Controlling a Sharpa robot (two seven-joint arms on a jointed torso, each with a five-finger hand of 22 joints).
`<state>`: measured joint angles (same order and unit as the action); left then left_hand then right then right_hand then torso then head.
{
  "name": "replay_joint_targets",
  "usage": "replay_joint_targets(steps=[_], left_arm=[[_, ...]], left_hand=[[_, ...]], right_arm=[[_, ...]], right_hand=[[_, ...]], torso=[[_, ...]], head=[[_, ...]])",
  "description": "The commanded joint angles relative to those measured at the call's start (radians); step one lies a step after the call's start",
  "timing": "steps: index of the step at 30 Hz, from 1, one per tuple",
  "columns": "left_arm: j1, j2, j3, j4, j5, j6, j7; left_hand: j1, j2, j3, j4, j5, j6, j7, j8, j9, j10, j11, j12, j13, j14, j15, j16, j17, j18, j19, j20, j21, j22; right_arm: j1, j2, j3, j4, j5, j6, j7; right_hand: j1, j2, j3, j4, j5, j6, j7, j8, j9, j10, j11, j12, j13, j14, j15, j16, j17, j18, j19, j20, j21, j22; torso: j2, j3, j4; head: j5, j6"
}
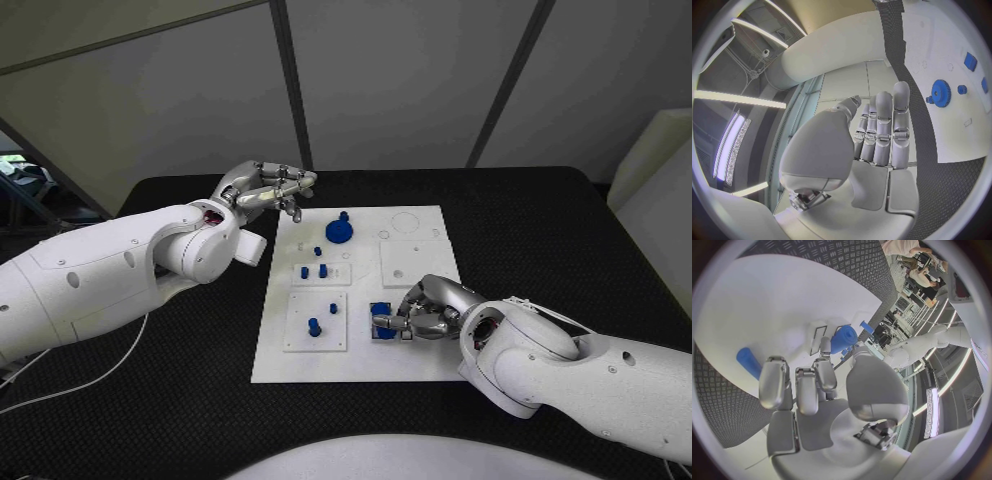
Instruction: Assemble the parts on the task board
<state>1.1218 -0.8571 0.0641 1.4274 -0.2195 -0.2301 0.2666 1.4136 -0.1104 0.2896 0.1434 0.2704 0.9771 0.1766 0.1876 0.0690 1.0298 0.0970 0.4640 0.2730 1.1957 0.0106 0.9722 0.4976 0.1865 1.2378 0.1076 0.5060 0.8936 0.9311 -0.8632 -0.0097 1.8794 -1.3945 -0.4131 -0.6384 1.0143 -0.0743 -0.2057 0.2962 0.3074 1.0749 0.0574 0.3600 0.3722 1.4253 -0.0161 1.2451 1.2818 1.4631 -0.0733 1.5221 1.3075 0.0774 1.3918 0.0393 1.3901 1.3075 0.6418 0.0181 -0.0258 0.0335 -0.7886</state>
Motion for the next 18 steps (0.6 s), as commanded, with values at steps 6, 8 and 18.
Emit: replay_joint_targets(steps=[6,8,18], left_arm=[[0.001,-0.002,0.000,0.001,0.002,0.009,0.005],[0.001,-0.002,0.000,0.001,0.002,0.009,0.004],[0.001,-0.002,0.000,-0.001,0.002,0.011,0.003]], left_hand=[[0.006,0.002,-0.005,0.000,0.001,-0.008,-0.001,0.003,0.000,-0.007,-0.003,0.004,0.001,0.001,0.005,-0.003,-0.001,-0.005,-0.004,0.004,-0.006,-0.001],[0.006,0.002,-0.005,0.000,0.001,-0.008,-0.001,0.003,0.000,-0.007,-0.003,0.004,0.001,0.001,0.005,-0.003,-0.001,-0.005,-0.004,0.004,-0.006,-0.001],[0.006,0.002,-0.005,0.000,0.001,-0.008,-0.001,0.003,0.000,-0.007,-0.003,0.004,0.001,0.001,0.005,-0.003,-0.001,-0.005,-0.004,0.004,-0.006,-0.001]], right_arm=[[0.001,-0.016,0.000,0.023,-0.010,-0.013,0.037],[0.001,-0.024,0.000,0.030,-0.018,-0.013,0.047],[0.000,-0.074,-0.001,0.077,-0.041,-0.050,0.099]], right_hand=[[0.055,0.015,0.038,-0.007,0.005,-0.001,-0.002,0.000,0.015,0.000,-0.001,0.001,0.010,0.088,-0.003,-0.002,0.168,-0.013,0.000,0.000,-0.002,0.005],[0.085,0.014,0.042,-0.010,-0.006,-0.002,-0.003,0.000,0.019,0.000,-0.001,-0.001,0.011,0.088,-0.003,-0.002,0.168,-0.013,0.000,-0.001,-0.002,0.006],[0.129,0.015,0.039,-0.005,-0.018,-0.001,-0.004,0.002,0.029,0.006,-0.002,0.007,0.022,0.090,-0.004,0.003,0.178,-0.016,0.008,-0.001,0.005,0.017]], torso=[[-0.001,0.0012,0.0002],[0.000,0.0009,0.0000],[-0.001,0.0017,-0.0015]], head=[[0.000,-0.002],[-0.002,-0.001],[0.000,-0.001]])
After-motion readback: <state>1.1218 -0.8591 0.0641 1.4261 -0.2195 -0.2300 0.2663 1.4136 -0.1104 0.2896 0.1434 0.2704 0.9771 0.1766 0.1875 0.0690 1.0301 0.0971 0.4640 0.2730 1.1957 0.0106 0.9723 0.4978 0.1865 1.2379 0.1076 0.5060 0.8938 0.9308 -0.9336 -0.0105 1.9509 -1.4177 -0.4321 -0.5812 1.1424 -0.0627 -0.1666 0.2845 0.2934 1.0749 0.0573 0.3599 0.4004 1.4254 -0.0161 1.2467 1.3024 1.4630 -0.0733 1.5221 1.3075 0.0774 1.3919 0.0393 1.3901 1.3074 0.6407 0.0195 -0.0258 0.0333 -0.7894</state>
